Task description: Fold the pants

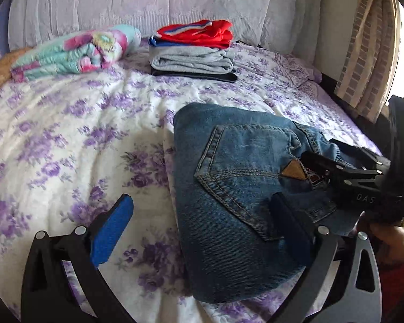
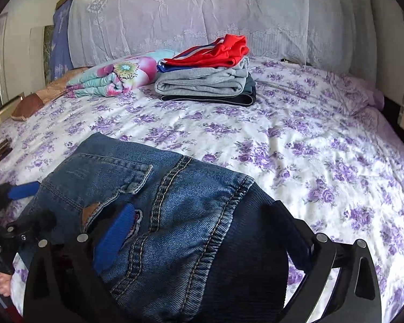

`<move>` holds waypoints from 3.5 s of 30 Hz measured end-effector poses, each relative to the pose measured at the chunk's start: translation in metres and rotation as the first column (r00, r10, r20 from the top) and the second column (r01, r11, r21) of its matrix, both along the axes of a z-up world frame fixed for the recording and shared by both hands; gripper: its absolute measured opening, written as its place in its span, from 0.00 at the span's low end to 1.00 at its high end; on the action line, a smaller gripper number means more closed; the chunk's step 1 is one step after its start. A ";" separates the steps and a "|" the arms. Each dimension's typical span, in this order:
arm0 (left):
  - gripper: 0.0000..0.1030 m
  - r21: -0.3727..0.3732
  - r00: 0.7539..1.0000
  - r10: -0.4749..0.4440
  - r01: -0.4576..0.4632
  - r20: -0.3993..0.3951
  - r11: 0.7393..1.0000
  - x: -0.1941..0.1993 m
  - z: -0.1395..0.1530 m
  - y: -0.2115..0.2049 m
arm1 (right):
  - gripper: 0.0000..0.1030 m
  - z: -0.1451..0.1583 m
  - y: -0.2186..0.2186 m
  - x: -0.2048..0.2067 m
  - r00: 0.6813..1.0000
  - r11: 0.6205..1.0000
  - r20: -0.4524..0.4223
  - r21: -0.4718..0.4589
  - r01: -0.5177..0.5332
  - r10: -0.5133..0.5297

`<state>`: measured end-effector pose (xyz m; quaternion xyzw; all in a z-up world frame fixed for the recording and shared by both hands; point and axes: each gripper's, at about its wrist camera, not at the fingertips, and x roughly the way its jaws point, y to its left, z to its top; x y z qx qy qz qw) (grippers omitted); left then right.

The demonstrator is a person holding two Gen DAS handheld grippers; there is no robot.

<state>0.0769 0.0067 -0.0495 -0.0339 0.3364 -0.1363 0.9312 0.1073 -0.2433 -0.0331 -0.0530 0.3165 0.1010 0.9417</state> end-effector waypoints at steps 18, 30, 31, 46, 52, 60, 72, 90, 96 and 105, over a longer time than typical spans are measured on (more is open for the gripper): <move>0.96 0.104 0.995 0.047 -0.056 0.084 0.993 -0.013 0.006 -0.012 | 0.97 0.021 -0.001 -0.037 0.995 0.999 0.093 0.026 0.022 -0.024; 0.96 0.126 0.994 0.049 -0.061 0.098 0.990 -0.015 0.006 -0.016 | 0.97 -0.006 -0.019 -0.051 1.000 0.998 -0.016 0.065 0.013 -0.012; 0.96 0.124 0.994 0.048 -0.060 0.098 0.990 -0.015 0.006 -0.015 | 0.97 -0.008 -0.020 -0.052 1.000 0.997 -0.021 0.079 0.009 -0.007; 0.96 0.143 0.992 0.046 -0.062 0.114 0.988 -0.018 0.008 -0.018 | 0.97 -0.012 -0.029 -0.051 0.998 0.982 -0.059 0.185 -0.020 0.031; 0.95 -0.214 0.991 -0.099 0.077 -0.093 0.974 0.007 -0.002 0.026 | 0.97 -0.010 -0.046 -0.056 0.991 0.946 -0.108 0.321 -0.046 0.085; 0.95 -0.428 0.958 -0.205 0.102 -0.202 0.898 0.027 -0.020 0.042 | 0.97 -0.004 -0.079 -0.030 0.962 0.888 -0.232 0.459 -0.021 0.142; 0.95 -0.439 0.923 -0.313 0.192 -0.223 0.878 0.057 -0.020 0.009 | 0.97 -0.038 -0.085 0.030 0.886 0.738 -0.391 0.669 0.087 0.250; 0.58 -0.315 0.978 -0.197 0.166 -0.070 0.934 0.056 0.042 0.010 | 0.55 0.055 -0.044 0.017 0.981 0.902 -0.061 0.408 -0.143 0.183; 0.56 -0.245 0.992 -0.121 0.123 0.023 0.962 0.084 0.110 0.019 | 0.55 0.090 -0.036 0.064 0.975 0.859 -0.006 0.474 -0.194 0.224; 0.58 -0.197 1.000 0.015 -0.019 -0.018 0.980 0.225 0.090 0.026 | 0.55 0.069 -0.016 0.209 0.982 0.883 -0.089 0.456 -0.111 0.169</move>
